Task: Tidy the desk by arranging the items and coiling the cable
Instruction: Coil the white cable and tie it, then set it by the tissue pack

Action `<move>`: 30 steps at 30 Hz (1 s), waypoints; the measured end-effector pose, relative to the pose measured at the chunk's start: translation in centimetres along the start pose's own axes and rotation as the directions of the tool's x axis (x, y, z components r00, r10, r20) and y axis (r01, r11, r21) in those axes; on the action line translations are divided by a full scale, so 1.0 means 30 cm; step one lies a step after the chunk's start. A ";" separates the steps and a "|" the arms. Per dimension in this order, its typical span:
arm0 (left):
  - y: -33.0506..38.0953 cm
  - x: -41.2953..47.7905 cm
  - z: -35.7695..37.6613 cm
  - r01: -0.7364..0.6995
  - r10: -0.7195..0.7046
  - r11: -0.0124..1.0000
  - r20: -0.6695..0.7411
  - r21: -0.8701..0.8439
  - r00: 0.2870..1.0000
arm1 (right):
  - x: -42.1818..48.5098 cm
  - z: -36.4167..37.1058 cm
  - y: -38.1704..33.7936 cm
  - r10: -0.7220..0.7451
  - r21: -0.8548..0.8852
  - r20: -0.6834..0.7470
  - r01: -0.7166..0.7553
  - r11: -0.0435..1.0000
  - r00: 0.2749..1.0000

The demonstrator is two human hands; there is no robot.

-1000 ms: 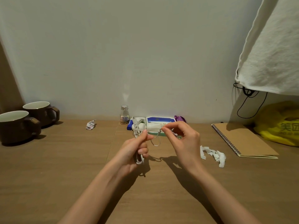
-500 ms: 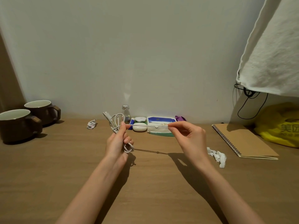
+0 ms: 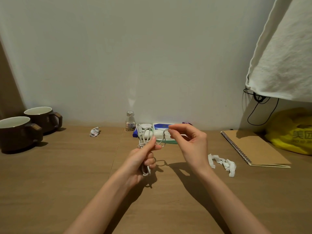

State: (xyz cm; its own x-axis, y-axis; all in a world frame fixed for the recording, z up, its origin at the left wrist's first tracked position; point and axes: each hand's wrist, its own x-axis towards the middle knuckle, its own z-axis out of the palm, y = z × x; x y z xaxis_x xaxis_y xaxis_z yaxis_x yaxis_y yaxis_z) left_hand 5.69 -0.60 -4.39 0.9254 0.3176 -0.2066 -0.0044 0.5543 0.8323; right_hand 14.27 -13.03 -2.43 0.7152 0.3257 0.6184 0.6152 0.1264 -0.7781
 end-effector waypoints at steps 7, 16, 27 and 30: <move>0.018 -0.004 0.000 0.169 -0.137 0.942 0.127 -0.291 0.982 | -0.012 0.004 0.001 -0.056 -0.033 0.139 0.061 0.998 0.989; 0.034 -0.009 -0.003 0.122 -0.120 0.936 0.026 -0.330 0.992 | -0.019 0.001 -0.003 -0.070 -0.085 0.216 0.090 0.992 0.974; 0.039 0.008 -0.008 -0.075 0.022 0.937 -0.159 -0.340 0.987 | -0.017 -0.007 -0.008 0.029 -0.115 0.239 -0.002 0.993 0.971; 0.048 0.024 -0.029 -0.177 0.105 0.936 -0.237 -0.305 0.966 | 0.001 -0.039 -0.002 0.095 -0.068 0.197 -0.083 0.994 0.976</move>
State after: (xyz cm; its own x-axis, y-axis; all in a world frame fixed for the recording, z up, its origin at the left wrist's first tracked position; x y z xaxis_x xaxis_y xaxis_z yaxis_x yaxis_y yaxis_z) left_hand 6.03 1.10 -3.79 0.8034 0.5474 -0.2342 -0.2830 0.6972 0.6587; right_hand 14.63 -14.11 -2.25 0.6912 0.5141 0.5079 0.5750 0.0346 -0.8175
